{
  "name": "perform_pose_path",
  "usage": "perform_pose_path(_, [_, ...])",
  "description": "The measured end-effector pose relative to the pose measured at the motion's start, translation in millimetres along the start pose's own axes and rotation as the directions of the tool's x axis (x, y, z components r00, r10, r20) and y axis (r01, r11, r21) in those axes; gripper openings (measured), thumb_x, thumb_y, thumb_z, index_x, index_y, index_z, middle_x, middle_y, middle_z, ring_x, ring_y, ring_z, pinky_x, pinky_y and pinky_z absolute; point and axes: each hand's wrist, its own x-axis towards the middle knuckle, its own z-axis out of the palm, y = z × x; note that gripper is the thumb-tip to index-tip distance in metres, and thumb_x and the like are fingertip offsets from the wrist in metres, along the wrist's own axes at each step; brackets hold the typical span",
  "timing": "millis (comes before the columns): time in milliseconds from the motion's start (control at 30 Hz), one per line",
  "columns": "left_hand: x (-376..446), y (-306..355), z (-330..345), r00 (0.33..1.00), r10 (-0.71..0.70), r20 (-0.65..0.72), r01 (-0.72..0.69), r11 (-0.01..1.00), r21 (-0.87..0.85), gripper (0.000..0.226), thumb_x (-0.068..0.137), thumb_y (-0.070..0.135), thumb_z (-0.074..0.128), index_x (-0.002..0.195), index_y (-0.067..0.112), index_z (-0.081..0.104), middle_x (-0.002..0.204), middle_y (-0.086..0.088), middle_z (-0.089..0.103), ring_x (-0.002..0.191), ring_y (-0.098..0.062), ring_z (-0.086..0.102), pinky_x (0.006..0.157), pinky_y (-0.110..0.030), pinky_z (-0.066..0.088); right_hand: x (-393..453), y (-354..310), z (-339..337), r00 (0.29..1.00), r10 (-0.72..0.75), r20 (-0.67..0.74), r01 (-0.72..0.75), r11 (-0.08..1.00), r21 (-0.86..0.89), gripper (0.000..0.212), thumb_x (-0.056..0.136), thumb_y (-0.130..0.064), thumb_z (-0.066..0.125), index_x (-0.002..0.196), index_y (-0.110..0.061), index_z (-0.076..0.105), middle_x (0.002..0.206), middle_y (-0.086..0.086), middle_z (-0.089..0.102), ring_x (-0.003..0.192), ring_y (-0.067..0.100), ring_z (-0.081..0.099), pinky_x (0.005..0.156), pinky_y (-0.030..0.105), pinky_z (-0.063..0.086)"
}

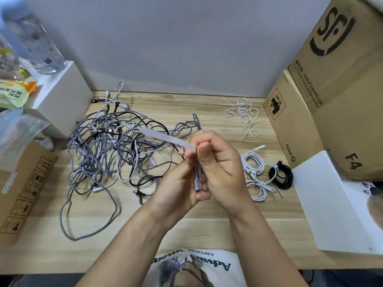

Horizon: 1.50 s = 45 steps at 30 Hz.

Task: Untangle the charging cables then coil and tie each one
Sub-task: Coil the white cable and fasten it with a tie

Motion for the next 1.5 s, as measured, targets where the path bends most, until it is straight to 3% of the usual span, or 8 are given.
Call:
perform_pose_path(67, [1.7,-2.2,4.0,0.999,0.004,-0.038,-0.005,1.0,-0.031,0.015,0.089,0.034,0.046,0.083,0.02,0.044,0.068,-0.002,0.029,0.05,-0.006,0.035,0.049,-0.023,0.015,-1.6,0.4,-0.2,1.0,0.013,-0.011,-0.013,1.0,0.019,0.022,0.082,-0.056,0.051,0.074,-0.036,0.058,0.073,-0.009,0.056,0.066,0.007,0.052,0.033,0.028,0.035])
perform_pose_path(267, [6.1,-2.8,5.6,0.99,-0.048,-0.13,0.022,0.981,-0.192,0.06,0.097,0.039,0.03,0.043,0.022,0.05,0.043,0.008,0.031,0.035,-0.003,0.032,0.039,-0.013,0.016,-4.7,8.2,-4.0,0.988,0.15,-0.037,-0.136,0.959,0.247,0.036,0.059,-0.066,0.071,0.065,-0.032,0.061,0.055,-0.007,0.051,0.041,0.01,0.041,0.032,0.016,0.024])
perform_pose_path(600, [3.9,-6.0,17.2,0.99,-0.029,-0.135,-0.024,0.925,-0.378,0.042,0.081,0.043,0.042,0.048,0.019,0.055,0.038,0.008,0.03,0.028,-0.002,0.028,0.034,-0.011,0.013,-2.6,15.1,-13.5,0.998,0.064,-0.021,-0.041,0.823,0.566,0.022,0.074,-0.043,0.07,0.068,-0.024,0.06,0.053,-0.011,0.052,0.053,0.008,0.049,0.046,0.023,0.045])
perform_pose_path(867, [1.3,-2.6,17.9,0.993,-0.053,-0.102,0.01,0.923,-0.384,0.036,0.078,0.041,0.046,0.054,0.017,0.059,0.039,0.008,0.026,0.029,-0.002,0.026,0.032,-0.012,0.011,1.1,27.5,-17.1,0.98,0.088,-0.176,0.08,0.641,0.764,0.025,0.075,-0.037,0.071,0.063,-0.019,0.059,0.049,-0.006,0.028,0.043,0.007,0.038,0.07,0.023,0.047])
perform_pose_path(967, [0.3,-0.2,14.8,0.993,-0.029,-0.112,-0.001,0.965,-0.261,0.033,0.08,0.041,0.049,0.063,0.019,0.066,0.044,0.007,0.026,0.035,-0.003,0.025,0.035,-0.013,0.014,0.3,29.4,-20.4,0.978,0.121,-0.172,0.058,0.631,0.774,0.026,0.077,-0.036,0.067,0.061,-0.018,0.058,0.047,-0.006,0.03,0.042,0.007,0.037,0.067,0.023,0.047])
perform_pose_path(1033, [-3.0,3.0,9.3,0.991,0.068,-0.118,-0.069,0.998,-0.007,0.03,0.086,0.04,0.053,0.07,0.019,0.066,0.048,0.007,0.026,0.04,-0.004,0.023,0.038,-0.013,0.015,-2.6,27.1,-26.8,0.989,0.088,-0.12,0.033,0.656,0.754,0.028,0.08,-0.037,0.065,0.061,-0.018,0.058,0.049,-0.004,0.026,0.044,0.008,0.038,0.067,0.025,0.047])
perform_pose_path(1200, [-14.2,16.8,4.3,0.978,0.196,0.07,-0.205,0.842,0.499,0.025,0.085,0.025,0.05,0.091,0.001,0.052,0.056,0.013,0.034,0.05,-0.001,0.029,0.044,-0.01,0.024,-10.2,9.7,-44.1,0.998,0.026,-0.055,0.014,0.782,0.623,0.029,0.08,-0.041,0.067,0.065,-0.017,0.063,0.046,-0.001,0.03,0.044,0.01,0.046,0.068,0.028,0.049])
perform_pose_path(1500, [-28.2,32.9,11.7,0.974,0.172,0.15,-0.227,0.79,0.569,0.012,0.08,0.017,0.053,0.073,0.008,0.049,0.051,0.015,0.043,0.047,0.002,0.036,0.045,-0.004,0.029,-12.7,-18.4,-63.3,0.994,0.096,-0.052,-0.077,0.952,0.297,0.02,0.062,-0.023,0.077,0.053,-0.022,0.06,0.039,-0.01,0.042,0.036,0.008,0.046,0.056,0.025,0.052])
